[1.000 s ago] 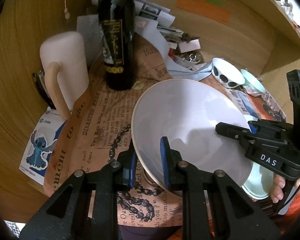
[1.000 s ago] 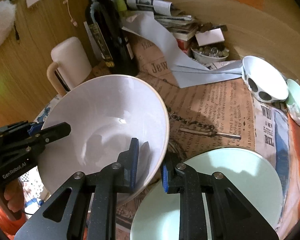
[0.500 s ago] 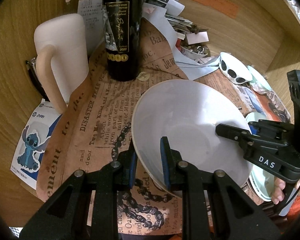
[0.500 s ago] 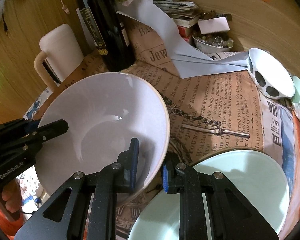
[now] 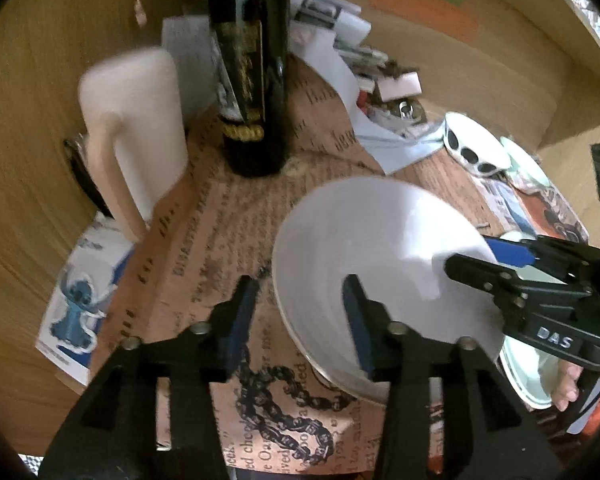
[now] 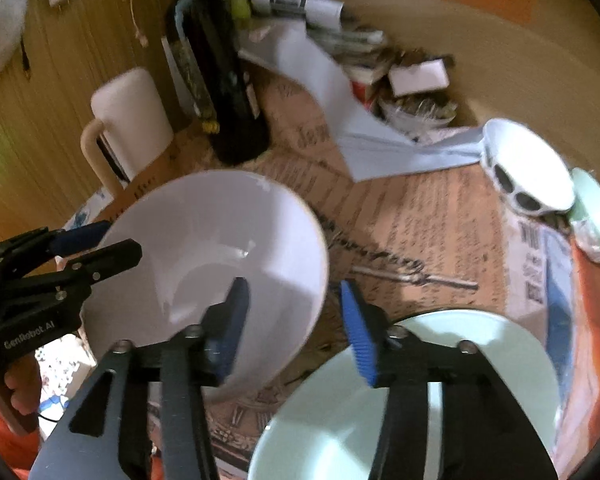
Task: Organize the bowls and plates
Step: 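Lower the grey-pink bowl onto the mint green plate and open both grippers, then close both grippers on the rim of the white bowl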
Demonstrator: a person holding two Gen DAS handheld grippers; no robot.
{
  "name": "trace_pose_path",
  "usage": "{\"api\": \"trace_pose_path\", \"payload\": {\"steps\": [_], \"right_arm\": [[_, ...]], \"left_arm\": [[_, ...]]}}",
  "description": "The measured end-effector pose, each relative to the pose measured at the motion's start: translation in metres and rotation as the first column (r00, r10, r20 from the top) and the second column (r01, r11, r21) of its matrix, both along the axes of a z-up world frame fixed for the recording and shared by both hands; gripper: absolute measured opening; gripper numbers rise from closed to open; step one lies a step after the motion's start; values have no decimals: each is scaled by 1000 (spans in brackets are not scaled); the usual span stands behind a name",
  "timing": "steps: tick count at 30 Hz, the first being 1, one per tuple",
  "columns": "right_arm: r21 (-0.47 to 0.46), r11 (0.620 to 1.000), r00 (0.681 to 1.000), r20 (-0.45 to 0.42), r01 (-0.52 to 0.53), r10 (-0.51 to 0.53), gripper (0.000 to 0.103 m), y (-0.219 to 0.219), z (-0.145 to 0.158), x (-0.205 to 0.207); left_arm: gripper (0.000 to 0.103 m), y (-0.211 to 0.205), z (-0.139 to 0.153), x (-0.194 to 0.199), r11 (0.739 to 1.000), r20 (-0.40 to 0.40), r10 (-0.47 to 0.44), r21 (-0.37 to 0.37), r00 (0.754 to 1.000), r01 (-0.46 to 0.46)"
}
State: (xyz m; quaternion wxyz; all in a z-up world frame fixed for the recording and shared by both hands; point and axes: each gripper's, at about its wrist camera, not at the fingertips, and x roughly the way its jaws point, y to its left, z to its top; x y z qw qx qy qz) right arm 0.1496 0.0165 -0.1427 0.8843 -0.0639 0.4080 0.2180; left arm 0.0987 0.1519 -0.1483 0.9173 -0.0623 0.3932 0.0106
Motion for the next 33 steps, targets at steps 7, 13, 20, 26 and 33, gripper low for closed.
{"api": "trace_pose_path", "payload": {"steps": [7, 13, 20, 26, 33], "right_arm": [[45, 998, 995, 89, 38, -42, 63, -31, 27, -9], [57, 995, 978, 188, 85, -94, 72, -69, 55, -8], [123, 980, 943, 275, 159, -188, 78, -122, 84, -1], [157, 964, 912, 323, 212, -253, 80, -159, 97, 15], [180, 950, 905, 302, 254, -299, 80, -186, 93, 51]], "left_arm": [[65, -12, 29, -6, 1000, 83, -1, 26, 997, -1], [78, -34, 57, 0, 999, 129, -40, 39, 991, 36], [86, -69, 90, 20, 995, 191, -81, 74, 978, 68], [91, -101, 105, 56, 990, 199, -123, 95, 972, 105], [91, -139, 98, 115, 981, 108, -163, 120, 981, 150]]}}
